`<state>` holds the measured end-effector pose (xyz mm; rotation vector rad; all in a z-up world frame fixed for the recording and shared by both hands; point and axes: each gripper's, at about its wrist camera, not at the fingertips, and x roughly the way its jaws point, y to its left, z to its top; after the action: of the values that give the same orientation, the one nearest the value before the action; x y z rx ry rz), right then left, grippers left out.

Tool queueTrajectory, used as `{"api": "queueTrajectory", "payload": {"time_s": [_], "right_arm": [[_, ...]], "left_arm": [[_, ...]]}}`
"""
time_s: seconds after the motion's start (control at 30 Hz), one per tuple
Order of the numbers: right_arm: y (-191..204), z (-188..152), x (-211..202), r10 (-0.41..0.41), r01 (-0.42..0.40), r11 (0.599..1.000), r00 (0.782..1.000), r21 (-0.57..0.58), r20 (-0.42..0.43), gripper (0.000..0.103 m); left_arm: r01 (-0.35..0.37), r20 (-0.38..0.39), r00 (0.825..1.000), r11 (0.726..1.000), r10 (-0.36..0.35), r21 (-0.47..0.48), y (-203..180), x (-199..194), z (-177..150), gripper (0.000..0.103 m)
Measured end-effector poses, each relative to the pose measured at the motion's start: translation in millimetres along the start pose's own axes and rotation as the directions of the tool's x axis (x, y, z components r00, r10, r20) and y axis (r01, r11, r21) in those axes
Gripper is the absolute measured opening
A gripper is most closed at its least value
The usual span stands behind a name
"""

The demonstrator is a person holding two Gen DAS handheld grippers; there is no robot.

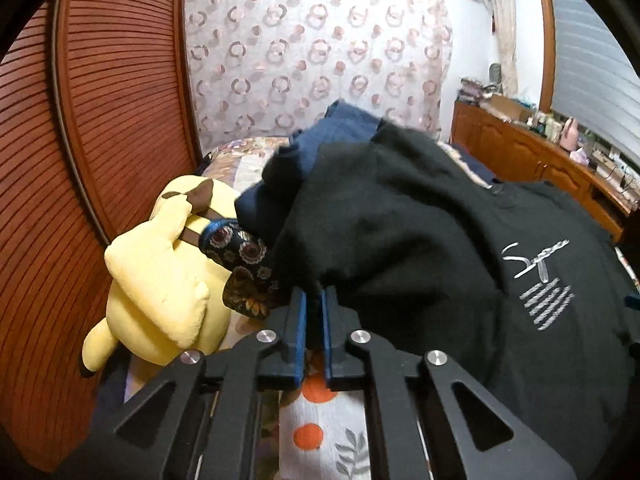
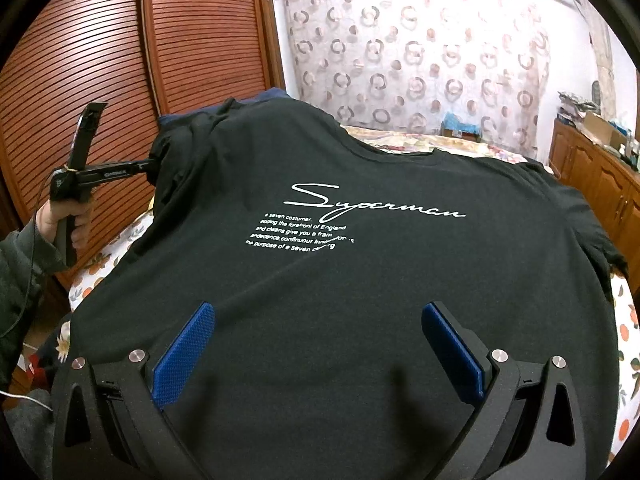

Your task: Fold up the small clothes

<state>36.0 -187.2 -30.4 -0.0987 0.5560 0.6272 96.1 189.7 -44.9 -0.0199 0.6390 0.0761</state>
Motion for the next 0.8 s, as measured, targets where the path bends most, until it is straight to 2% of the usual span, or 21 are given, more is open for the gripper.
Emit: {"api": "queueTrajectory", "payload": {"time_s": [0.07,0.27,0.47,0.63,0.8], "right_arm": [[0,-1,1,0.001,-0.001,1.0,1.0,0.005,0.004,0.103],[2,-2,1,-0.002,0.002,1.0,1.0,0.011,0.005,0.103],[2,-2,2,0.0,0.0,1.0,1.0,0.019,0.005,0.103],[-1,-3,1,0.006,-0.006,1.0,1.0,0.029,0.006,0.103],[-5,-3,1,0.015,-0.016,0.999,1.0,0.048,0.007,0.103]], "left_arm": [[-0.01,0.027,1.0,1.0,0.009,0.014,-5,-13,3,0.007],[0.037,0.092,0.995,0.998,-0.041,0.046,-27,-51,23,0.006],[0.114,0.123,0.984,0.987,-0.128,0.115,-71,-64,54,0.007],[0.167,0.088,0.979,0.97,-0.185,0.178,-113,-48,76,0.007],[0.208,0.016,0.976,0.956,-0.216,0.207,-139,-28,78,0.008]]}}
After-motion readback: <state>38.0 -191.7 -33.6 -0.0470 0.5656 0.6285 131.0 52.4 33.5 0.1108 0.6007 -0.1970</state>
